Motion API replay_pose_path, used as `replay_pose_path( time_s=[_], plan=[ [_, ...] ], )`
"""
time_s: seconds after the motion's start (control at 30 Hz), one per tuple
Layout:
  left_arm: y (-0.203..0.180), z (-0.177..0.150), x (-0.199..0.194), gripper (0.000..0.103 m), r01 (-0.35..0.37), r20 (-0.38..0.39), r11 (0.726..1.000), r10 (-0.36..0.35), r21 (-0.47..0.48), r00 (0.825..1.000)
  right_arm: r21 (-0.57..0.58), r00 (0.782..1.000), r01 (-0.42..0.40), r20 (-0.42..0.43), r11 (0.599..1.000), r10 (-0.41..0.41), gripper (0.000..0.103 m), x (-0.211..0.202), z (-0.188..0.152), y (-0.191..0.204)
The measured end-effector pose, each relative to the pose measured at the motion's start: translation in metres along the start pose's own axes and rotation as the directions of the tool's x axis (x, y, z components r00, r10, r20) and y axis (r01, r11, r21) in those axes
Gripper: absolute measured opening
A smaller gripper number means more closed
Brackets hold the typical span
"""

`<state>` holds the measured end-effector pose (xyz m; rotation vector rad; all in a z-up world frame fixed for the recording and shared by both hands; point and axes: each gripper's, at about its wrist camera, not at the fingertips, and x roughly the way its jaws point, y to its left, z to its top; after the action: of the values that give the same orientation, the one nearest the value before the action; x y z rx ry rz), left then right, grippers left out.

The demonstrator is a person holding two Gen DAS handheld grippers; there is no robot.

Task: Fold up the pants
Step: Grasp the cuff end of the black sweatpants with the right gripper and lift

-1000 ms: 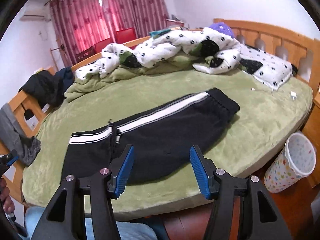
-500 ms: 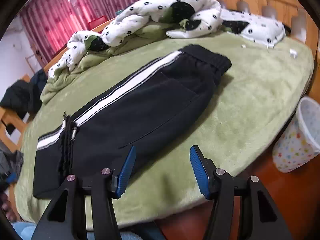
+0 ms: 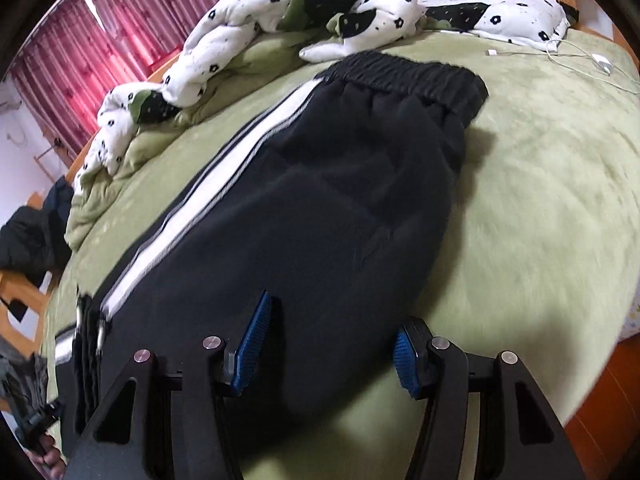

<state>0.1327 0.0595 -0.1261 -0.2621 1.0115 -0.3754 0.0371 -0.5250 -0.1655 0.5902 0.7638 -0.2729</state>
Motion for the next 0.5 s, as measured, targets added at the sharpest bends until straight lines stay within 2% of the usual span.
replay_pose_path(
  time_s=[0.1, 0.17, 0.2, 0.23, 0.27, 0.3, 0.33, 0.37, 0.5],
  plan=[
    [-0.002, 0.009, 0.012, 0.057, 0.046, -0.024, 0.999, -0.046, -0.01, 0.999, 0.013, 1.0, -0.003, 0.0, 1.0, 0.003, 0.057, 0.014, 0.018, -0.003],
    [-0.006, 0.014, 0.018, 0.057, 0.05, -0.024, 0.999, -0.051, -0.015, 0.998, 0.017, 1.0, -0.004, -0.006, 1.0, 0.004, 0.057, 0.023, 0.027, -0.003],
    [-0.01, 0.015, 0.02, 0.052, 0.04, -0.027, 0.999, -0.04, -0.005, 0.999, 0.012, 1.0, 0.002, -0.006, 1.0, -0.002, 0.057, 0.028, 0.031, -0.001],
    [-0.015, 0.015, 0.021, 0.049, 0.021, -0.026, 1.0, -0.02, 0.011, 0.999, 0.004, 1.0, 0.008, -0.003, 1.0, -0.008, 0.054, 0.03, 0.033, 0.001],
    [-0.019, 0.014, 0.02, 0.041, 0.007, -0.023, 1.0, -0.006, 0.025, 1.0, -0.01, 1.0, 0.02, 0.001, 1.0, -0.02, 0.049, 0.032, 0.034, 0.004],
    [-0.022, 0.014, 0.018, 0.03, 0.0, -0.017, 0.999, 0.0, 0.034, 1.0, -0.039, 0.999, 0.051, 0.008, 0.998, -0.051, 0.035, 0.034, 0.034, 0.01],
    [-0.025, 0.016, 0.015, 0.026, 0.001, -0.007, 0.999, -0.001, 0.033, 1.0, -0.058, 0.997, 0.07, 0.017, 0.996, -0.07, 0.022, 0.033, 0.035, 0.014],
    [-0.027, 0.016, 0.011, 0.021, 0.007, 0.005, 1.0, -0.007, 0.027, 1.0, -0.075, 0.996, 0.082, 0.033, 0.994, -0.08, 0.019, 0.03, 0.037, 0.02],
    [-0.039, 0.023, -0.007, 0.018, -0.008, 0.051, 0.999, 0.006, 0.043, 0.999, -0.113, 0.991, 0.102, 0.095, 0.988, -0.092, 0.016, 0.007, 0.047, 0.047]
  ],
)
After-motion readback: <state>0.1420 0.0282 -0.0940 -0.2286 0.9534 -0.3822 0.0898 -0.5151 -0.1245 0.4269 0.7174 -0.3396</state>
